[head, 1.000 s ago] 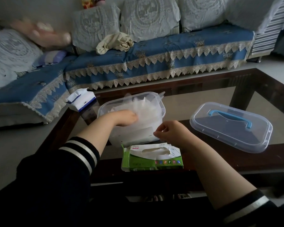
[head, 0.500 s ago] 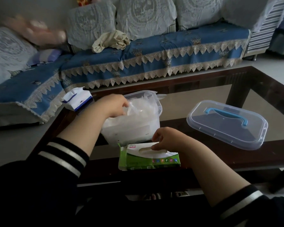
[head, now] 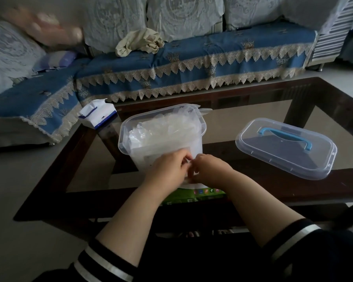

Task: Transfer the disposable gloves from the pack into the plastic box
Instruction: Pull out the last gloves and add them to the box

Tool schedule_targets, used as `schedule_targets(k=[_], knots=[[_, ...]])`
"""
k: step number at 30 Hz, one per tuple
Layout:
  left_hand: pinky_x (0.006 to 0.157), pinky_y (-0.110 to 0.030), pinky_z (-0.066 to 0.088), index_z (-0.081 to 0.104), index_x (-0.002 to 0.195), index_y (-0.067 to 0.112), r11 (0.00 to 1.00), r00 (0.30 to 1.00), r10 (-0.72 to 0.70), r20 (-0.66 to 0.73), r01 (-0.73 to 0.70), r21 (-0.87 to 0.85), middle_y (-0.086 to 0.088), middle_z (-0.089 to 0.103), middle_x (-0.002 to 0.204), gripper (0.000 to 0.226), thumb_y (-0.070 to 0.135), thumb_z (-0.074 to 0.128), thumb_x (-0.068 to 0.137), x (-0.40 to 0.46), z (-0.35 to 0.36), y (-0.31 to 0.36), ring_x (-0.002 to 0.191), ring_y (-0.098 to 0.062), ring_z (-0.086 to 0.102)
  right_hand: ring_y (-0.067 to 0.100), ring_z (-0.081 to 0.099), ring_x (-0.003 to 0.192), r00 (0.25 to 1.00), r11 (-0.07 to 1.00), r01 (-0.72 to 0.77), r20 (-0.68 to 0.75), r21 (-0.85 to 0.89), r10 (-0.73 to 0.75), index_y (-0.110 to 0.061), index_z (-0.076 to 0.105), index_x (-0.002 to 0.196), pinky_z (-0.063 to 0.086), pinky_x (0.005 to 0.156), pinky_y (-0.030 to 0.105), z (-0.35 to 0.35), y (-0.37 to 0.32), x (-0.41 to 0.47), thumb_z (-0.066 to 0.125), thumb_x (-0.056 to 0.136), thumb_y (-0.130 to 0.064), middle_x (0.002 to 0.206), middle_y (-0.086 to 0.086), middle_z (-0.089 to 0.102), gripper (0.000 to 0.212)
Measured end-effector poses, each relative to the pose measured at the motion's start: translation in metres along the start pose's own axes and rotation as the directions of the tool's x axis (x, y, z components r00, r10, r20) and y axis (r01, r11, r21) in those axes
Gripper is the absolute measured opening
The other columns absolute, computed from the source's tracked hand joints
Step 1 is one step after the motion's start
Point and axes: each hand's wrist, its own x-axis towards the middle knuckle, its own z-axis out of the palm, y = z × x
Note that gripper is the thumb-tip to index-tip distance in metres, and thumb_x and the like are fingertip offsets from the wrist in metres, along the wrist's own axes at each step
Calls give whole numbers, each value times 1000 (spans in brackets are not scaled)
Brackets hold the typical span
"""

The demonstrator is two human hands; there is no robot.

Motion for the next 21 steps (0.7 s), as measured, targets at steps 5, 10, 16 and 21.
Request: schedule_targets(k=[5, 10, 16, 21], knots=[[105, -35, 39, 41, 140, 30, 989, 940, -89, 330, 45, 138, 6, 47, 141, 74, 47, 76, 78, -7, 8, -18, 130, -16, 42, 17, 54, 95, 1000, 1000, 2, 2, -27, -2, -25, 68, 98, 50, 82, 33, -1, -4, -1, 63, 90, -31, 105, -1, 56, 12], [107, -38, 35, 33, 143, 30, 974, 949, -84, 305, 14, 227, 1, 38, 143, 79, 36, 77, 77, -4, 20, -25, 136, -23, 31, 20, 58, 90, 983, 992, -17, -181, 129, 40, -21, 66, 97, 49, 76, 36, -2, -9, -6, 59, 92, -33, 98, 1, 65, 15], [104, -40, 38, 36, 137, 19, 964, 945, -95, 312, 9, 266, -3, 42, 134, 80, 39, 80, 72, 2, 25, -33, 130, -25, 37, 18, 55, 71, 894, 848, 96, -420, 521, 156, -17, 51, 97, 41, 63, 32, -21, -18, -17, 48, 99, -20, 86, -1, 63, 5], [95, -22, 38, 43, 131, 21, 991, 935, -80, 345, 111, -73, 10, 48, 128, 60, 25, 77, 82, 3, 7, -32, 120, -9, 46, 7, 59, 70, 767, 738, 237, -588, 631, 257, -11, 49, 100, 49, 70, 30, -36, -18, -27, 43, 99, -9, 78, -9, 61, 6]])
